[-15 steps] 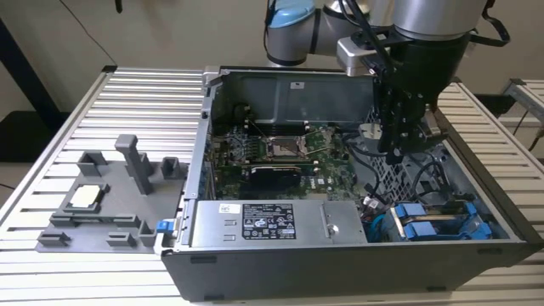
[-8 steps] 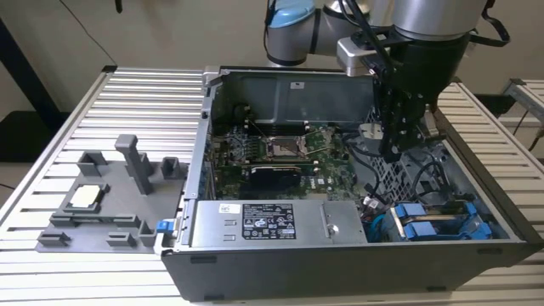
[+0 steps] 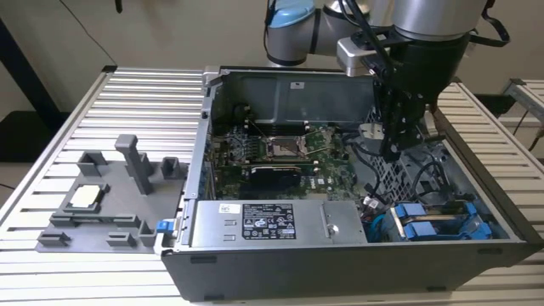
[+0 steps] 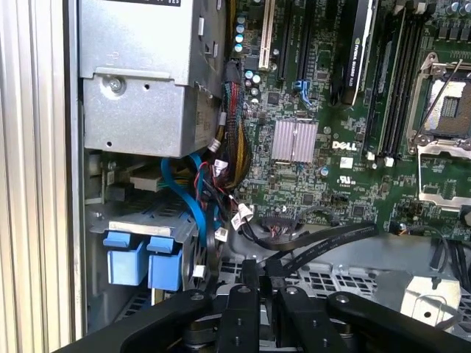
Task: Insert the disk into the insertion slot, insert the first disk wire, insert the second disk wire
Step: 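Insert the first disk wire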
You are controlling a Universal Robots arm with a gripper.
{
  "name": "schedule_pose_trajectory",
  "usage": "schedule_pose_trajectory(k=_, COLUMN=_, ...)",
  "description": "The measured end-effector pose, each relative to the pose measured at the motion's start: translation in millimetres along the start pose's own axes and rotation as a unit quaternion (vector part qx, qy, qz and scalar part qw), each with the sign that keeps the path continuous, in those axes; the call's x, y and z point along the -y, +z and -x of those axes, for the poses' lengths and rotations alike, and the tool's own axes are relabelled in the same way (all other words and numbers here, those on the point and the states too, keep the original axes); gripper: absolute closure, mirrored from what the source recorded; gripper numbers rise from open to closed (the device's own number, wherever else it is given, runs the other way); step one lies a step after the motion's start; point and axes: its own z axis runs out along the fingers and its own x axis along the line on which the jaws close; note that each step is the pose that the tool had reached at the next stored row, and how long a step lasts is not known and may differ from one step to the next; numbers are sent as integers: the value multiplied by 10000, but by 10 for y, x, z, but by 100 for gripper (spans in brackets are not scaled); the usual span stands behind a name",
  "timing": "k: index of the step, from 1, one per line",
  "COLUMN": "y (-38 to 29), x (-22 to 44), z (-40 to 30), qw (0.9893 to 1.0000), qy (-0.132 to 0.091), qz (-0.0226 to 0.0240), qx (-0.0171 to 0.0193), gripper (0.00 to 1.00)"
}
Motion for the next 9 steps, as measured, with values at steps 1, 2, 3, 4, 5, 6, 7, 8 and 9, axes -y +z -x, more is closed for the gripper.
schedule_pose_trajectory(k=1, y=0, x=0, z=0, qw=10000, qy=0, qz=0, qx=0, gripper=84)
schedule_pose_trajectory(k=2, y=1, x=0, z=0, qw=10000, qy=0, qz=0, qx=0, gripper=84)
schedule_pose_trajectory(k=3, y=1, x=0, z=0, qw=10000, qy=0, qz=0, qx=0, gripper=84)
schedule_pose_trajectory(k=4, y=1, x=0, z=0, qw=10000, qy=0, qz=0, qx=0, gripper=84)
schedule_pose_trajectory(k=5, y=1, x=0, z=0, qw=10000, qy=0, qz=0, qx=0, gripper=84)
schedule_pose_trajectory(k=6, y=1, x=0, z=0, qw=10000, qy=0, qz=0, qx=0, gripper=84)
schedule_pose_trajectory(k=7, y=1, x=0, z=0, qw=10000, qy=0, qz=0, qx=0, gripper=84)
schedule_pose_trajectory(k=8, y=3, x=0, z=-2, qw=10000, qy=0, qz=0, qx=1, gripper=84)
schedule_pose_trajectory(k=9, y=4, x=2, z=-6, qw=10000, qy=0, qz=2, qx=2, gripper=84)
